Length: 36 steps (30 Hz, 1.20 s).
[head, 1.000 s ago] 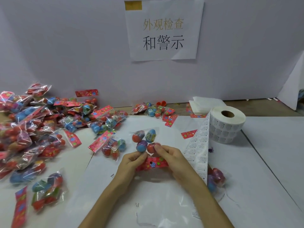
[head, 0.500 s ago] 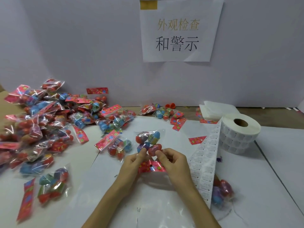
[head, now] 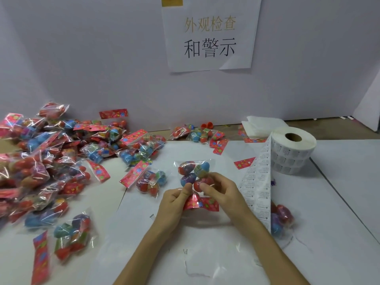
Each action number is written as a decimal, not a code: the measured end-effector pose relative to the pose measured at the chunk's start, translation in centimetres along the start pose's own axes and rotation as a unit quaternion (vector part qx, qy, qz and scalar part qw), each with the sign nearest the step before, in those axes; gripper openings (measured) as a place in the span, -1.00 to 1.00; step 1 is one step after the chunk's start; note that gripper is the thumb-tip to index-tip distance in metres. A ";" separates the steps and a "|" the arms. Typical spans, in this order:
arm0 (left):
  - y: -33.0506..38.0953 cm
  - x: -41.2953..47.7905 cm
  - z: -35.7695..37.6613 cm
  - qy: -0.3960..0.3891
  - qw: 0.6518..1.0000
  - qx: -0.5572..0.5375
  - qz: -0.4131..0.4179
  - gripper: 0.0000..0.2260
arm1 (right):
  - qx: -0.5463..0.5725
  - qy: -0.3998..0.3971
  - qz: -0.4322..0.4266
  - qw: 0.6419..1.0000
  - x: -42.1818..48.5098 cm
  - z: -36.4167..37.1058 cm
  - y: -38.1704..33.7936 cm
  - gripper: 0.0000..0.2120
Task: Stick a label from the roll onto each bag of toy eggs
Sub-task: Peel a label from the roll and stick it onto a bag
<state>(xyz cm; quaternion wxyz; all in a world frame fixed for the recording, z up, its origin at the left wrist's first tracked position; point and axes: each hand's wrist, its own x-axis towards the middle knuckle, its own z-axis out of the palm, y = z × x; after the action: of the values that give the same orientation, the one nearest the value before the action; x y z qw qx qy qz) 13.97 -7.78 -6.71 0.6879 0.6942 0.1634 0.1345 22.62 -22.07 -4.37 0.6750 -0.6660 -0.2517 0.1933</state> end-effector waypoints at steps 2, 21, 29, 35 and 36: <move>0.0 -0.1 0.0 -0.009 1.000 0.011 0.006 -0.53 | -0.008 0.006 -0.013 1.000 -0.1 -0.4 -0.1 -0.69; 1.1 0.2 -0.6 -0.068 0.967 -0.228 -0.095 -0.29 | -0.033 0.095 -0.115 0.988 0.0 -1.5 0.2 -0.56; 1.1 -0.1 -0.6 -0.057 0.973 -0.217 -0.057 -0.56 | -0.106 0.070 -0.120 0.985 0.0 -0.9 0.5 -0.32; 0.9 -0.1 -0.5 -0.019 0.977 -0.207 -0.039 -0.67 | 0.074 0.080 0.081 0.991 0.4 -1.3 0.5 -0.74; 0.9 -0.1 -0.3 -0.020 0.980 -0.195 -0.035 -0.66 | 0.078 0.063 0.100 0.990 0.3 -1.4 0.5 -0.80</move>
<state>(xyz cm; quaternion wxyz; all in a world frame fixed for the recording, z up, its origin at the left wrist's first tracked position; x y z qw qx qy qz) 13.77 -7.54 -5.77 0.8175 0.5431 0.1448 0.1255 23.72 -22.97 -4.85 0.7163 -0.6443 -0.1254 0.2367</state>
